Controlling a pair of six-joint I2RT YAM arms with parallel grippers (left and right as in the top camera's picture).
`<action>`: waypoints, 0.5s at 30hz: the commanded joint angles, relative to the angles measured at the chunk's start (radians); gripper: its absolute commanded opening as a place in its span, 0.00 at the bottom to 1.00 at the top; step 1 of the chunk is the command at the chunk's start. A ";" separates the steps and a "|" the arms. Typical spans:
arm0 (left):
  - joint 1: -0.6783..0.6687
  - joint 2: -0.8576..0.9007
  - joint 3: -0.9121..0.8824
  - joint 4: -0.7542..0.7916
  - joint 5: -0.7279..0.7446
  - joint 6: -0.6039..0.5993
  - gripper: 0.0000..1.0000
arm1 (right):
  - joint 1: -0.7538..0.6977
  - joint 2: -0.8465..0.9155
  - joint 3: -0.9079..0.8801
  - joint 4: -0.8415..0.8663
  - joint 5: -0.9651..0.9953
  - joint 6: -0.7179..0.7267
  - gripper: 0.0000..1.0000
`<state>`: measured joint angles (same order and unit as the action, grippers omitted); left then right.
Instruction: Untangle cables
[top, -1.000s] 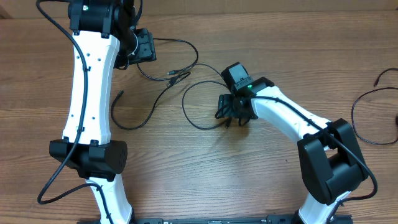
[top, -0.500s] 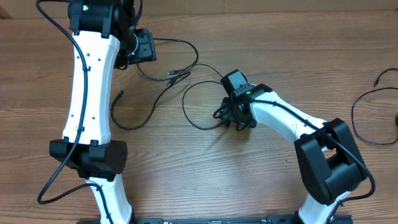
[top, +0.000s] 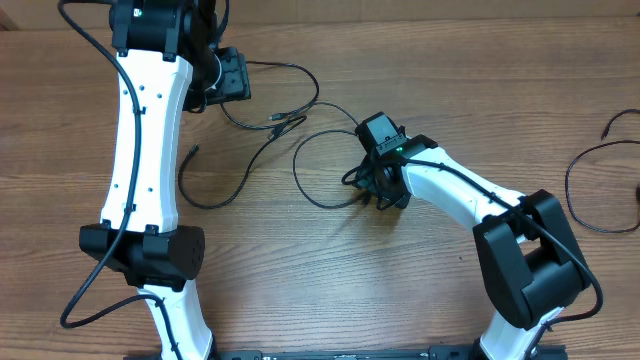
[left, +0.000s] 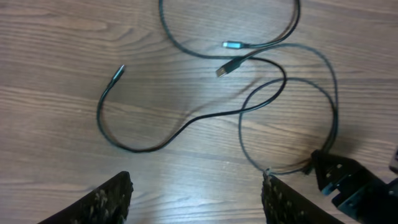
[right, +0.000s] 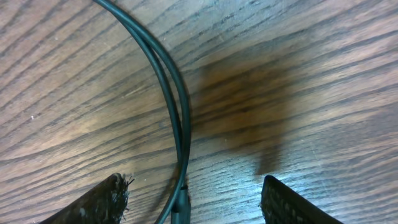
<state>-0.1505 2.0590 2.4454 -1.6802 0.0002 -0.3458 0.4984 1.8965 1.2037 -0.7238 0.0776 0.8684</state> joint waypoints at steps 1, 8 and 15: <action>-0.007 -0.032 -0.013 -0.010 -0.063 0.003 0.72 | 0.008 0.040 -0.006 0.011 -0.006 0.027 0.67; -0.007 -0.039 -0.148 -0.010 -0.039 0.009 0.80 | 0.012 0.041 -0.006 0.020 -0.015 0.030 0.63; -0.006 -0.101 -0.411 -0.010 -0.034 0.005 0.80 | 0.013 0.042 -0.006 0.020 -0.011 0.030 0.45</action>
<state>-0.1505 2.0197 2.0903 -1.6840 -0.0341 -0.3412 0.5049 1.9236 1.2037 -0.7074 0.0662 0.8944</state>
